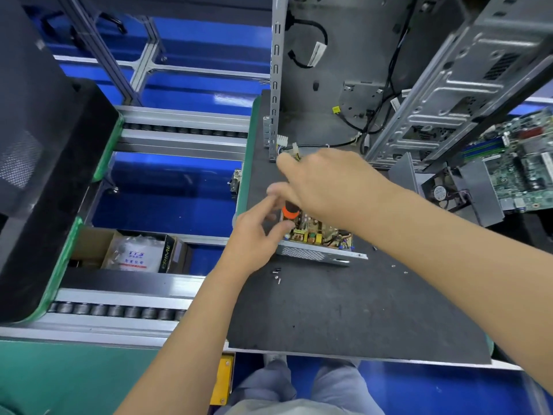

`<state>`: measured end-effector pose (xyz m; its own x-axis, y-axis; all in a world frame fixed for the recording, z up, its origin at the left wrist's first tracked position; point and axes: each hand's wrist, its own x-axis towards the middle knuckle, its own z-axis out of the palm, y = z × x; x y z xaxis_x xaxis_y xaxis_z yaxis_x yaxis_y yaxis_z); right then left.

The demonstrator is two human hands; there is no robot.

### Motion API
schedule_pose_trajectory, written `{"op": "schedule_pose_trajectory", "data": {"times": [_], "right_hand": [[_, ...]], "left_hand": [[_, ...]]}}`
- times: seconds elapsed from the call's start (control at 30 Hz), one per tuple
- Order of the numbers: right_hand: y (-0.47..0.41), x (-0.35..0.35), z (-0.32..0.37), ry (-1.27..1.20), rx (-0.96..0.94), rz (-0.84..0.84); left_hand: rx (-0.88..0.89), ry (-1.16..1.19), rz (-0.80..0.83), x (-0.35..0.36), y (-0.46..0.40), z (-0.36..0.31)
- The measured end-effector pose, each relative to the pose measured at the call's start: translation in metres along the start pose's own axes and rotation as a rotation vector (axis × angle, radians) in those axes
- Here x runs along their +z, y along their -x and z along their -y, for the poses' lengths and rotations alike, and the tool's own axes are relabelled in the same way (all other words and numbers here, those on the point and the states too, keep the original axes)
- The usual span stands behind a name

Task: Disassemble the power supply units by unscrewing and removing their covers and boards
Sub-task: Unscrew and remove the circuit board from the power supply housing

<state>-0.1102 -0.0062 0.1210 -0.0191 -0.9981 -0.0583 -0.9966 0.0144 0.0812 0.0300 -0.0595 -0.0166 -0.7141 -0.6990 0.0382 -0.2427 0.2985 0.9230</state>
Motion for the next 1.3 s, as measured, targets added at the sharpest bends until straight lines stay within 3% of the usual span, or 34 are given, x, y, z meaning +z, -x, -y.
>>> {"op": "schedule_pose_trajectory", "data": {"times": [0.13,0.2,0.27,0.37,0.47,0.63,0.73,0.8,0.9,1.0,1.17,1.3], "right_hand": [[0.003,-0.001,0.003,-0.167,-0.053,0.083],[0.003,-0.005,0.006,-0.072,0.071,0.051],[0.001,-0.004,0.006,0.062,0.062,0.042],[0.003,0.000,0.004,-0.023,-0.010,0.110],[0.003,-0.001,0.001,-0.001,0.124,0.099],[0.005,0.002,-0.008,-0.160,-0.017,0.115],[0.005,0.004,-0.004,-0.088,0.143,0.078],[0.003,0.006,-0.002,-0.038,0.079,0.010],[0.006,0.005,-0.005,-0.161,-0.052,0.021],[0.006,0.003,-0.002,-0.117,0.080,0.009],[0.008,0.004,-0.004,-0.234,-0.033,0.081],[0.004,0.004,0.001,-0.001,0.056,0.019]], "left_hand": [[0.042,0.066,-0.027,0.003,-0.001,-0.015],[-0.047,0.085,-0.103,0.007,-0.005,-0.019],[-0.048,0.112,-0.124,0.010,-0.008,-0.019],[-0.002,0.137,-0.033,0.011,-0.003,-0.018],[0.002,0.140,-0.101,0.019,-0.003,-0.021],[0.044,0.114,-0.143,0.020,0.001,-0.022],[0.011,0.079,-0.169,0.023,-0.004,-0.028],[-0.025,0.109,-0.157,0.022,-0.006,-0.030],[-0.002,0.104,-0.110,0.019,-0.001,-0.025],[-0.086,0.082,-0.165,0.021,-0.004,-0.028],[0.033,0.053,-0.141,0.018,0.002,-0.025],[0.042,0.069,-0.217,0.018,0.000,-0.025]]}}
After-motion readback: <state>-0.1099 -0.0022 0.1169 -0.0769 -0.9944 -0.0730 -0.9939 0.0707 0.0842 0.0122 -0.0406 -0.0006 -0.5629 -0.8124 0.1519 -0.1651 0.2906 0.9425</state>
